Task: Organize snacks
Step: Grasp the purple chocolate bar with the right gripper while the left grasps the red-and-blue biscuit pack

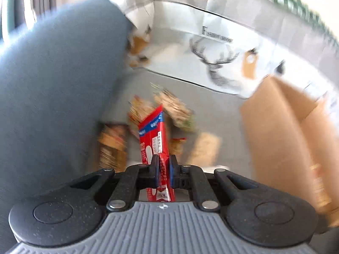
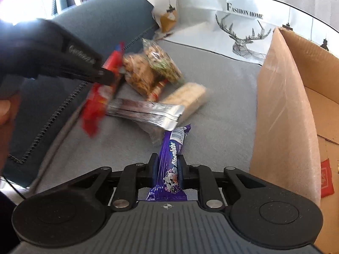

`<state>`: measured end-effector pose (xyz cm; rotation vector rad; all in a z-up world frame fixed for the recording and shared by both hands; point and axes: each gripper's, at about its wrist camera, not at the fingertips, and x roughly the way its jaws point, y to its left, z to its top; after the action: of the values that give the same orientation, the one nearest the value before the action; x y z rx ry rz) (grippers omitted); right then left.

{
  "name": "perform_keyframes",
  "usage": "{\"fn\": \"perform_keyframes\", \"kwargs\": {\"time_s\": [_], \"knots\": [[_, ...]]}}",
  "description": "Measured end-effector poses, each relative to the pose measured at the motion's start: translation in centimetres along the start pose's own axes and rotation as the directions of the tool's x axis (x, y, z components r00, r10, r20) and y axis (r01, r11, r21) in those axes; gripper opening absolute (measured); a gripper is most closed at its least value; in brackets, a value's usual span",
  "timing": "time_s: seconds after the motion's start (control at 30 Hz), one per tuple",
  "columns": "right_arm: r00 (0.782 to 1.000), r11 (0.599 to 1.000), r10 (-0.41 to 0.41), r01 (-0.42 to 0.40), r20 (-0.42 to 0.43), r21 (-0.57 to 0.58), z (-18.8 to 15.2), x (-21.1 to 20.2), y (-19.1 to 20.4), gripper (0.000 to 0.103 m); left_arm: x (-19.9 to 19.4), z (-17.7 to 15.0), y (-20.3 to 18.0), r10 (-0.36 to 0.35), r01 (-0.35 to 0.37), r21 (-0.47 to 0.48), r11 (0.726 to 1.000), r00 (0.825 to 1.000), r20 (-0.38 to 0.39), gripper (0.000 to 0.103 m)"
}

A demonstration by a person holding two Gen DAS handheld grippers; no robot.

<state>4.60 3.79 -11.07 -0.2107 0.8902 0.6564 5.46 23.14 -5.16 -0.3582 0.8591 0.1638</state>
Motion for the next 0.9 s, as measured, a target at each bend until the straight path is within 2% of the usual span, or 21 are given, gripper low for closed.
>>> {"fn": "perform_keyframes", "kwargs": {"time_s": [0.03,0.1,0.17,0.27,0.37,0.4,0.57,0.63,0.67,0.9], "knots": [[1.0,1.0,0.014,-0.014,0.01,0.003,0.0,-0.3,0.0,0.019,0.1,-0.1,0.5,-0.062,0.061,-0.055,0.997,0.998,-0.027,0.01],[0.999,0.999,0.038,-0.039,0.019,0.01,0.1,-0.7,-0.1,0.019,0.4,-0.1,1.0,-0.09,0.084,-0.11,0.99,0.995,-0.052,0.01],[0.998,0.998,0.06,-0.06,-0.006,0.017,0.1,-0.5,0.0,0.02,0.6,-0.2,1.3,-0.068,0.058,-0.133,0.989,0.995,-0.077,0.012],[0.996,0.998,0.062,-0.06,-0.059,0.025,0.2,0.3,-0.1,0.021,1.2,-0.2,1.7,0.024,-0.04,-0.143,0.989,0.994,-0.111,0.018],[0.997,0.998,0.05,-0.049,-0.061,0.026,0.3,0.5,-0.1,0.024,1.4,-0.1,2.3,0.079,-0.099,-0.161,0.982,0.989,-0.127,0.035],[0.997,0.998,0.05,-0.049,-0.064,0.027,0.3,0.6,-0.1,0.024,1.4,-0.1,2.4,0.103,-0.124,-0.159,0.98,0.986,-0.132,0.046],[0.995,0.999,0.044,-0.043,-0.086,0.016,0.1,1.1,0.4,0.025,1.9,-0.1,2.4,0.145,-0.167,-0.129,0.977,0.976,-0.161,0.054],[0.994,0.999,0.045,-0.043,-0.095,0.015,0.1,1.5,0.2,0.028,2.2,-0.1,2.2,0.165,-0.186,-0.108,0.977,0.971,-0.174,0.067],[0.994,0.999,0.044,-0.043,-0.098,0.016,0.1,1.6,0.2,0.031,2.4,-0.1,2.2,0.172,-0.192,-0.1,0.976,0.968,-0.181,0.071],[0.992,1.0,0.027,-0.026,-0.125,0.014,0.0,2.3,0.3,0.034,4.8,-0.7,2.3,0.186,-0.207,-0.051,0.977,0.942,-0.278,0.075]]}}
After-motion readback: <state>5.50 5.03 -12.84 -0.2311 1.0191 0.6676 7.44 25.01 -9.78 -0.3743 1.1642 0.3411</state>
